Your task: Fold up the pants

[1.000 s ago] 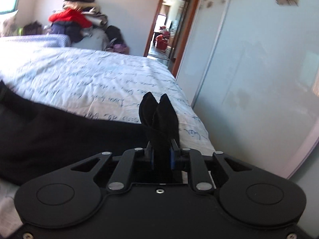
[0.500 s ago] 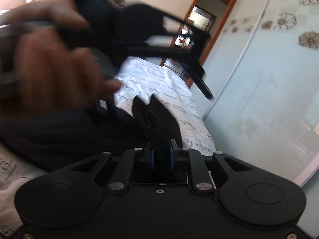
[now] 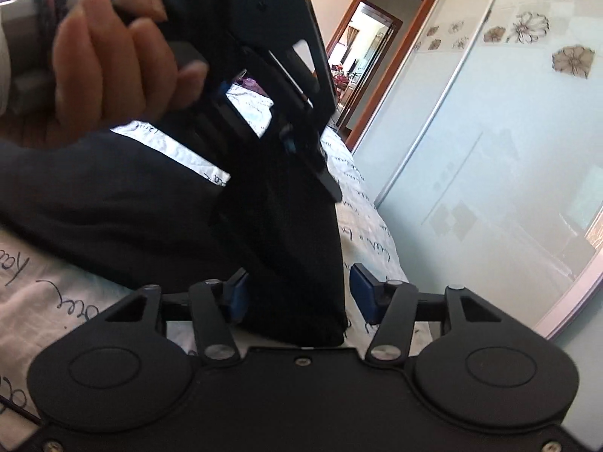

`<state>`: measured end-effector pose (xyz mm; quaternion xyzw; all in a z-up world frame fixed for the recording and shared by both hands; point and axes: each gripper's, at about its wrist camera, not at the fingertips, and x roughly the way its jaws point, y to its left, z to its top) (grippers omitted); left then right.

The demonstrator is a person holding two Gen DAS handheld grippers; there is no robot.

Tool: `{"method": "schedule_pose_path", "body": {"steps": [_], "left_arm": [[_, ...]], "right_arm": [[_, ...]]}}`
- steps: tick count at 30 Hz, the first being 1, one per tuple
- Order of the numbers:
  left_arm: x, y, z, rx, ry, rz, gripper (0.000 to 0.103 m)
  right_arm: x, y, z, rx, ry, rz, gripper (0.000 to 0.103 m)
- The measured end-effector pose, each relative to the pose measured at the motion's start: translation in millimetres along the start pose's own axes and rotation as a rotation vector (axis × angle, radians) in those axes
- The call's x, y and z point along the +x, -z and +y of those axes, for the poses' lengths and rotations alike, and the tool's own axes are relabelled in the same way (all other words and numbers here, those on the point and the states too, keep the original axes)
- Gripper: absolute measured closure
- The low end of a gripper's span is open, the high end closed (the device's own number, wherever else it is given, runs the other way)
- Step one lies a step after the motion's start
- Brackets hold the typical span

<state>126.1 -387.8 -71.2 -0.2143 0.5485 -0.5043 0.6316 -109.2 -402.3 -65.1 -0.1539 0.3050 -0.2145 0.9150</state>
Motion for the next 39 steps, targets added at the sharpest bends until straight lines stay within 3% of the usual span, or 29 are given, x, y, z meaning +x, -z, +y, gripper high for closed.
{"method": "schedule_pose_path", "body": {"steps": [1,5,7,9,15,24,33,39], "left_arm": [[0,1,1,-0.004,0.001,0.001,0.094],[-2,2,6,-0.032,-0.008,-0.015,0.094],[-8,5,10,-0.033,-0.012,-0.032,0.094],[-20,5,7,-0.005,-0.029,-0.056,0.094],[-68,5,8,0.079,-0.103,-0.131,0.094],[-145,16,32,0.122,-0.256,-0.232,0.094],[-204,24,81,0.067,-0.385,-0.257,0.095],[-228,34,107,0.038,-0.422,-0.276,0.096]], "right_arm": [[1,0,0,0.006,-0.003,-0.002,0.058],[4,-7,15,-0.069,0.041,-0.048,0.07],[3,-11,24,-0.12,0.053,-0.067,0.09],[-2,-14,33,-0.16,0.058,-0.094,0.096],[-25,-38,49,-0.174,0.012,-0.165,0.097],[-34,-70,102,-0.202,-0.172,-0.248,0.097],[-23,-90,161,-0.24,-0.336,-0.269,0.097],[-30,-75,176,-0.257,-0.403,-0.263,0.097]]}}
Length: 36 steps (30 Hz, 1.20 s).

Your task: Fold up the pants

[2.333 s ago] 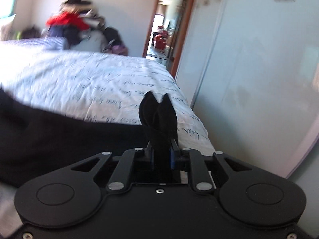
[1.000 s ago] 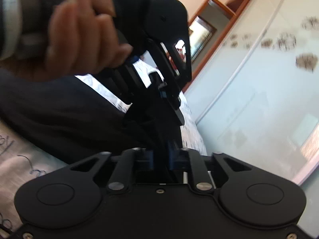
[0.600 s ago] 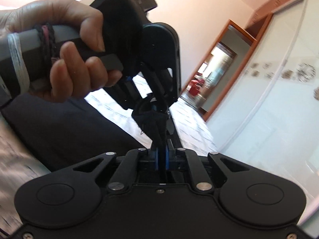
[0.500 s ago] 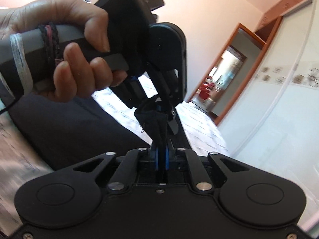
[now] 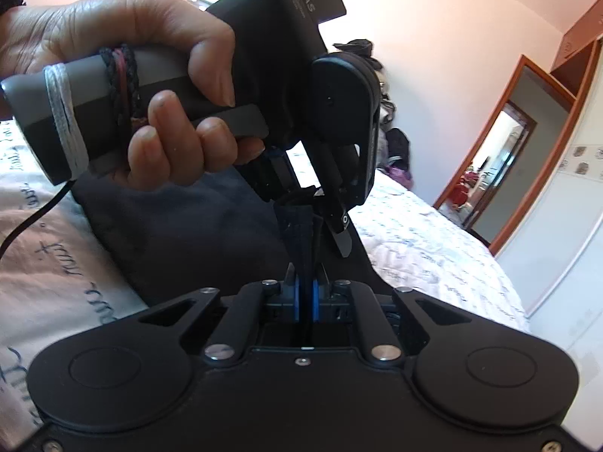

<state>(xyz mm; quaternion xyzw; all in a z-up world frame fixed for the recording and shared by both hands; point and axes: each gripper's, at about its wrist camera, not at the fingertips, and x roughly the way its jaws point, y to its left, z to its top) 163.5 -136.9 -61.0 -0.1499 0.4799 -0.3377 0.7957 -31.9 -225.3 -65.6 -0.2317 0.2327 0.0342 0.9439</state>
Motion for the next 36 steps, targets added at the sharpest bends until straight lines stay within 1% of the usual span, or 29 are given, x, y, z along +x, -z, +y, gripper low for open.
{"method": "schedule_pose_path", "body": {"steps": [3,7,8,9,10,12,14,16,18,19,21,23,24,26,27,28,29,30,31,32,34,35,36], "left_arm": [[-5,2,9,0.003,-0.023,-0.012,0.097],[-9,5,19,-0.009,-0.035,-0.022,0.097],[-10,6,20,-0.008,-0.041,-0.023,0.097],[-9,7,21,-0.002,-0.048,-0.023,0.097],[-8,8,22,0.006,-0.057,-0.021,0.094],[-6,8,24,0.012,-0.088,-0.012,0.081],[-8,8,28,0.013,-0.151,-0.028,0.077],[-12,7,32,0.009,-0.186,-0.048,0.065],[-19,4,36,0.003,-0.212,-0.073,0.06],[-23,3,34,0.017,-0.233,-0.087,0.06],[-30,0,28,0.055,-0.278,-0.12,0.058],[-35,0,20,0.082,-0.319,-0.17,0.052],[-36,0,16,0.091,-0.339,-0.193,0.047],[-33,1,6,0.105,-0.35,-0.233,0.043],[-29,3,0,0.117,-0.334,-0.231,0.041],[-24,5,-3,0.13,-0.31,-0.209,0.038],[-15,8,-7,0.147,-0.279,-0.164,0.035],[-3,12,-9,0.17,-0.257,-0.104,0.03],[7,15,-10,0.187,-0.261,-0.057,0.032],[14,22,-12,0.212,-0.29,-0.045,0.032],[14,35,-23,0.306,-0.335,-0.087,0.031],[13,39,-29,0.342,-0.342,-0.105,0.031],[11,43,-32,0.366,-0.341,-0.115,0.028]], "right_arm": [[-3,4,5,-0.013,-0.023,0.002,0.097],[0,7,9,-0.022,-0.044,0.007,0.097],[-4,2,20,-0.026,-0.049,0.009,0.097],[-5,-1,23,-0.029,-0.053,0.012,0.097],[-4,0,24,-0.031,-0.058,0.016,0.097],[-1,1,23,-0.033,-0.064,0.027,0.097],[3,1,18,-0.024,-0.067,0.04,0.097],[5,2,16,-0.015,-0.081,0.068,0.09],[-2,2,15,-0.023,-0.094,0.07,0.089],[-12,-1,11,-0.015,-0.119,0.064,0.089],[-28,-3,-2,0.046,-0.158,0.042,0.089],[-45,-2,-27,0.155,-0.149,0.02,0.09],[-48,1,-42,0.216,-0.119,0.02,0.089],[-45,10,-67,0.297,-0.034,0.051,0.089],[-39,17,-76,0.32,0.005,0.089,0.088],[-32,24,-82,0.34,0.024,0.135,0.088],[-22,32,-86,0.36,0.013,0.19,0.088],[-14,39,-88,0.374,-0.016,0.245,0.088],[-12,43,-87,0.387,-0.019,0.255,0.088],[-16,44,-87,0.405,-0.015,0.234,0.088],[-28,39,-88,0.44,-0.043,0.17,0.088],[-34,37,-87,0.449,-0.043,0.138,0.088],[-35,37,-84,0.447,-0.033,0.133,0.088]]}}
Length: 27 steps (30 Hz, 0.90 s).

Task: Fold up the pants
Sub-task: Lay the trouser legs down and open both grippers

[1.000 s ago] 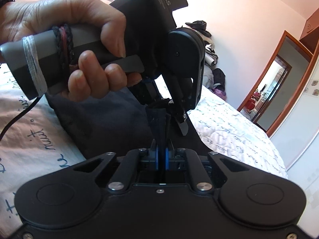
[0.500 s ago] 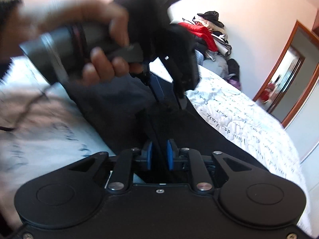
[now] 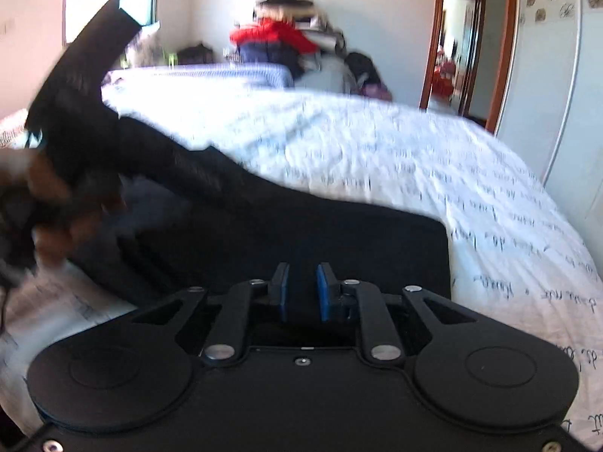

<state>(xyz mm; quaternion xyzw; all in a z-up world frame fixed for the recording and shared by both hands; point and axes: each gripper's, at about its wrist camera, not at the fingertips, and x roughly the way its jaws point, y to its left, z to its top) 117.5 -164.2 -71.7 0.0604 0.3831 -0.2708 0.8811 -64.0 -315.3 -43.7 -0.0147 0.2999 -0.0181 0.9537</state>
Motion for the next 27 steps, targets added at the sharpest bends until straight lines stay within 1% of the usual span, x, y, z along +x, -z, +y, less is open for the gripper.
{"method": "schedule_pose_path", "body": {"steps": [1,2,3,4,5,6,8,9,11,12,14,16,18,19,20,22,24,27], "left_arm": [[-1,1,-3,0.014,0.0,-0.003,0.022],[0,3,-5,0.025,-0.002,0.002,0.02],[4,5,-7,0.035,-0.015,0.011,0.018],[6,10,-8,0.049,-0.043,0.024,0.02],[8,14,-10,0.061,-0.078,0.027,0.02],[6,16,-10,0.066,-0.092,0.009,0.02],[-2,18,-10,0.067,-0.09,-0.015,0.018],[-3,18,-11,0.067,-0.086,-0.011,0.018],[0,20,-17,0.094,-0.097,0.009,0.016],[1,21,-19,0.111,-0.118,0.009,0.015],[-2,24,-24,0.132,-0.164,-0.023,0.016],[-5,23,-28,0.153,-0.225,-0.05,0.016],[-9,23,-30,0.163,-0.286,-0.077,0.016],[-11,23,-29,0.158,-0.298,-0.085,0.016],[-13,22,-27,0.149,-0.302,-0.089,0.016],[-17,22,-21,0.126,-0.296,-0.085,0.016],[-21,23,-16,0.11,-0.298,-0.083,0.016],[-25,25,-8,0.102,-0.315,-0.081,0.016]], "right_arm": [[2,0,1,-0.007,0.01,0.017,0.088],[8,3,3,-0.012,0.018,0.042,0.088],[14,6,4,-0.01,0.027,0.068,0.088],[18,5,4,-0.002,0.033,0.084,0.087],[14,4,6,0.009,0.034,0.072,0.087],[9,3,6,0.018,0.03,0.053,0.087],[-2,3,8,0.027,0.019,0.021,0.086],[0,6,9,0.022,0.02,0.027,0.082],[13,6,8,0.01,0.035,0.068,0.082],[18,6,6,0.018,0.039,0.079,0.082],[19,4,3,0.042,0.04,0.068,0.079],[21,5,2,0.057,0.052,0.051,0.065],[19,4,0,0.082,0.053,0.043,0.059],[19,3,-1,0.095,0.046,0.04,0.058],[19,2,-2,0.109,0.044,0.037,0.057],[20,-1,-2,0.131,0.045,0.031,0.048],[21,-4,-1,0.146,0.048,0.025,0.045],[23,-7,6,0.139,0.053,0.021,0.037]]}}
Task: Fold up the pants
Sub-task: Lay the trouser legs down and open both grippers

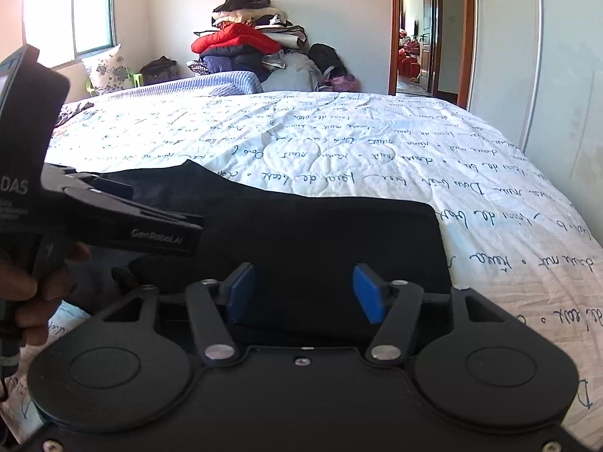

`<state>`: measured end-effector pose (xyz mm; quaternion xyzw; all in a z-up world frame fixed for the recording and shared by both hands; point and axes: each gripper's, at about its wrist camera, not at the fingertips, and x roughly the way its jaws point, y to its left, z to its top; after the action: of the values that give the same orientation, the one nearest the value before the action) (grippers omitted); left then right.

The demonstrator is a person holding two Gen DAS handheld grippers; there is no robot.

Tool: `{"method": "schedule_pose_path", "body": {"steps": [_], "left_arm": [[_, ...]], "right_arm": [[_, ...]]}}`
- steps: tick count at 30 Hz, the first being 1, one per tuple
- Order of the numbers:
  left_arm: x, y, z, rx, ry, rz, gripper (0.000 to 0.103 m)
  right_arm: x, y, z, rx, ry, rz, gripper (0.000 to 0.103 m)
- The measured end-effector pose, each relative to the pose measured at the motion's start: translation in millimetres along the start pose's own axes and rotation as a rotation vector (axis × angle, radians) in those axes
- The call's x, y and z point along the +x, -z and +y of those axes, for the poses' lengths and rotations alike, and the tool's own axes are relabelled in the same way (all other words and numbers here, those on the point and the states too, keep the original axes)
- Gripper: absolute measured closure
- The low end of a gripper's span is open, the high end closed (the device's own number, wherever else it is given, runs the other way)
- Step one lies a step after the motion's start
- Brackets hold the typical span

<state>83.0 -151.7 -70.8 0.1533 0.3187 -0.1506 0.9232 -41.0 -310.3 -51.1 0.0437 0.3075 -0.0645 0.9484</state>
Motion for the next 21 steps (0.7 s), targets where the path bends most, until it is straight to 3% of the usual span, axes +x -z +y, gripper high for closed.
{"method": "schedule_pose_path", "body": {"steps": [10,14,17,19,21], "left_arm": [[-8,12,38,-0.033,-0.055,0.02,0.014],[-12,18,50,-0.025,-0.081,0.018,0.011],[-16,23,60,-0.031,-0.125,0.02,0.007],[-21,27,68,-0.03,-0.158,-0.014,0.005],[-27,30,75,-0.032,-0.159,-0.033,0.004]], "right_arm": [[7,-5,28,-0.038,0.05,0.001,0.014],[10,-6,28,0.027,0.077,0.023,0.014],[6,-10,30,0.088,0.111,-0.012,0.004],[5,-11,29,0.117,0.145,-0.05,0.002],[12,-13,25,0.163,0.186,-0.013,0.002]]}}
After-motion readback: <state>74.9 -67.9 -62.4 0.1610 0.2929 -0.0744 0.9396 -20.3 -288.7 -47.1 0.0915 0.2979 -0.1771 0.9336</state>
